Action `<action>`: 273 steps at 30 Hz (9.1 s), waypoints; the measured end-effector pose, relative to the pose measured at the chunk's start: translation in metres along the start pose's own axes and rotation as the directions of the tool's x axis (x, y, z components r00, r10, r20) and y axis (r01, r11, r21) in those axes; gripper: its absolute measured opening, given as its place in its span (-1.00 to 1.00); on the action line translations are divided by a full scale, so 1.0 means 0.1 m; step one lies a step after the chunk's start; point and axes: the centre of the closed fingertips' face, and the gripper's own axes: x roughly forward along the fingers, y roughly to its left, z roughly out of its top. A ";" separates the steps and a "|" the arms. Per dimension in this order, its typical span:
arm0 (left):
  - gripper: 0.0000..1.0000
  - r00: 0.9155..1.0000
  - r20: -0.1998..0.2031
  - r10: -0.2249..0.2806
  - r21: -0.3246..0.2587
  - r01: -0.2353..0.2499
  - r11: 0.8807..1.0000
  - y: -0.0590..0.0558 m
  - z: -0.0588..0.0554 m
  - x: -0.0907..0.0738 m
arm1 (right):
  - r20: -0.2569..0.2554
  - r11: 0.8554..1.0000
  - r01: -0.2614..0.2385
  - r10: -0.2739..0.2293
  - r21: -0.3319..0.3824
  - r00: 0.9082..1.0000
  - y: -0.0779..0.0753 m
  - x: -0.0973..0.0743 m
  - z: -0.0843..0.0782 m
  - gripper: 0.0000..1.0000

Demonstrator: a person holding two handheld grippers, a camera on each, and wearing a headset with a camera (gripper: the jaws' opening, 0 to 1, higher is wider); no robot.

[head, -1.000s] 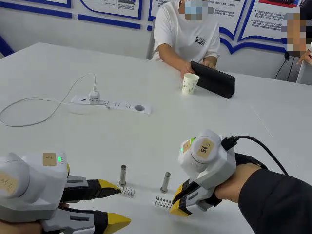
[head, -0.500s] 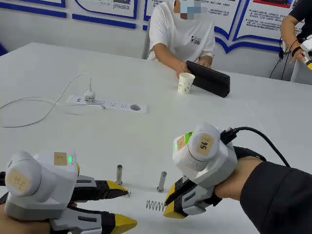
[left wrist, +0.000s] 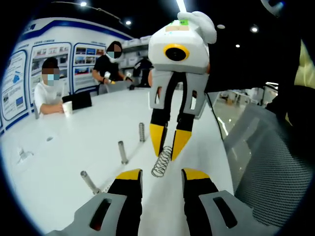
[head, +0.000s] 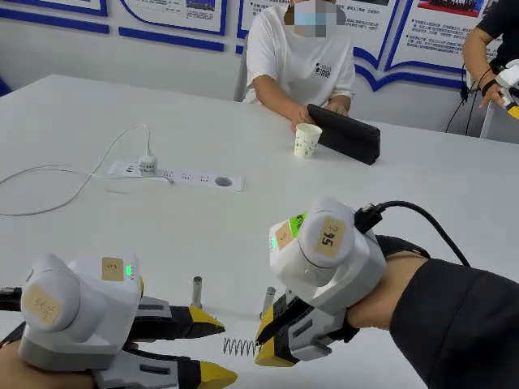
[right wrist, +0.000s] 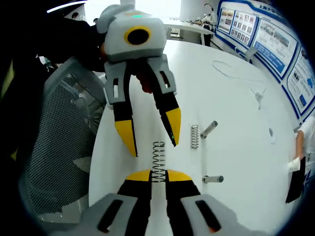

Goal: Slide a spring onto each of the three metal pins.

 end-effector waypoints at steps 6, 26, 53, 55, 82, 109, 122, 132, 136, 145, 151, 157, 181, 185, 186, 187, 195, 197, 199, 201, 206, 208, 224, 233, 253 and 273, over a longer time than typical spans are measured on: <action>-0.49 1.000 0.005 -0.010 0.014 0.010 1.000 -0.03 0.02 0.00 | -0.002 1.000 -0.007 0.007 -0.023 1.000 0.03 -0.01 0.03 -0.77; -0.76 1.000 -0.001 -0.022 0.047 0.022 0.999 -0.07 0.02 0.01 | -0.001 0.998 -0.005 0.005 -0.056 1.000 0.10 -0.10 0.09 -0.77; -0.78 1.000 -0.009 -0.030 0.055 0.031 0.998 -0.11 0.02 0.01 | 0.093 0.995 0.017 -0.008 -0.095 0.996 0.15 -0.24 0.54 -0.79; -0.78 0.999 -0.008 -0.031 0.053 0.031 0.998 -0.12 0.02 0.01 | 0.095 0.996 0.016 -0.007 -0.091 0.995 0.15 -0.24 0.54 -0.79; -0.79 1.000 0.024 -0.021 0.047 0.020 0.999 -0.08 0.05 0.02 | 0.098 0.999 0.014 -0.010 -0.042 0.995 0.11 -0.19 0.41 -0.75; -0.51 0.999 0.034 0.033 0.016 -0.033 0.999 0.05 0.06 -0.11 | 0.062 0.999 0.040 -0.039 -0.024 0.997 -0.03 -0.29 0.29 -0.76; -0.42 0.996 0.033 0.078 -0.008 -0.078 0.997 0.14 -0.01 -0.26 | 0.036 0.998 0.066 -0.066 0.010 0.997 -0.19 -0.36 0.13 -0.76; -0.40 0.994 0.039 0.105 -0.024 -0.104 0.994 0.18 -0.03 -0.32 | 0.021 0.995 0.093 -0.094 0.046 0.995 -0.38 -0.41 0.01 -0.76; -0.39 0.993 0.038 0.110 -0.031 -0.109 0.994 0.18 -0.04 -0.33 | 0.011 0.993 0.103 -0.104 0.058 0.995 -0.46 -0.40 -0.04 -0.76; -0.38 0.992 0.038 0.121 -0.043 -0.119 0.992 0.19 -0.07 -0.35 | -0.010 0.987 0.132 -0.132 0.091 0.991 -0.67 -0.40 -0.14 -0.76; -0.38 0.992 0.037 0.125 -0.048 -0.123 0.991 0.20 -0.09 -0.36 | -0.018 0.983 0.156 -0.155 0.101 0.988 -0.81 -0.38 -0.17 -0.76; -0.38 0.991 0.036 0.128 -0.054 -0.126 0.991 0.21 -0.11 -0.37 | -0.034 0.980 0.162 -0.159 0.114 0.987 -0.91 -0.32 -0.20 -0.76; -0.40 0.991 0.024 0.128 -0.071 -0.126 0.989 0.23 -0.17 -0.37 | -0.103 0.980 0.120 -0.104 0.157 0.989 -1.01 -0.05 -0.29 -0.76; -0.40 0.992 0.022 0.127 -0.073 -0.125 0.989 0.23 -0.18 -0.36 | -0.124 0.981 0.118 -0.099 0.156 0.987 -1.00 0.02 -0.31 -0.76; -0.40 0.992 0.022 0.127 -0.073 -0.125 0.989 0.23 -0.18 -0.36 | -0.129 0.981 0.116 -0.097 0.153 0.987 -1.00 0.03 -0.31 -0.76; -0.40 0.992 0.021 0.127 -0.074 -0.125 0.989 0.23 -0.19 -0.36 | -0.131 0.981 0.115 -0.095 0.154 0.987 -1.00 0.05 -0.31 -0.76; -0.40 0.991 0.021 0.129 -0.078 -0.127 0.989 0.23 -0.20 -0.36 | -0.154 0.981 0.118 -0.094 0.157 0.984 -0.98 0.13 -0.36 -0.76; -0.40 0.991 0.021 0.130 -0.079 -0.128 0.989 0.23 -0.21 -0.36 | -0.159 0.980 0.121 -0.096 0.156 0.983 -0.98 0.16 -0.38 -0.76; -0.40 0.991 0.020 0.131 -0.081 -0.129 0.988 0.23 -0.21 -0.36 | -0.160 0.980 0.121 -0.095 0.158 0.982 -0.98 0.18 -0.39 -0.76; -0.40 0.991 0.020 0.131 -0.081 -0.129 0.988 0.23 -0.21 -0.37 | -0.163 0.979 0.122 -0.095 0.161 0.982 -0.98 0.19 -0.40 -0.76; -0.40 0.991 0.020 0.133 -0.085 -0.131 0.988 0.24 -0.23 -0.37 | -0.169 0.978 0.121 -0.092 0.169 0.981 -0.98 0.24 -0.42 -0.75; -0.40 0.991 0.019 0.133 -0.085 -0.131 0.988 0.24 -0.23 -0.37 | -0.170 0.978 0.122 -0.092 0.172 0.981 -0.98 0.26 -0.43 -0.75; -0.40 0.990 0.021 0.138 -0.087 -0.136 0.987 0.24 -0.22 -0.37 | -0.156 0.975 0.119 -0.090 0.187 0.984 -0.97 0.29 -0.45 -0.70; -0.40 0.990 0.023 0.139 -0.085 -0.136 0.987 0.24 -0.21 -0.37 | -0.146 0.975 0.133 -0.107 0.176 0.983 -0.97 0.22 -0.42 -0.60; -0.41 0.988 0.026 0.150 -0.086 -0.148 0.985 0.26 -0.21 -0.42 | -0.044 0.986 0.117 -0.113 0.119 0.993 -0.86 0.39 0.06 -0.57; -0.41 0.986 0.011 0.166 -0.090 -0.164 0.982 0.29 -0.26 -0.50 | -0.031 0.984 0.090 -0.087 0.156 0.996 -0.79 0.75 0.10 -0.66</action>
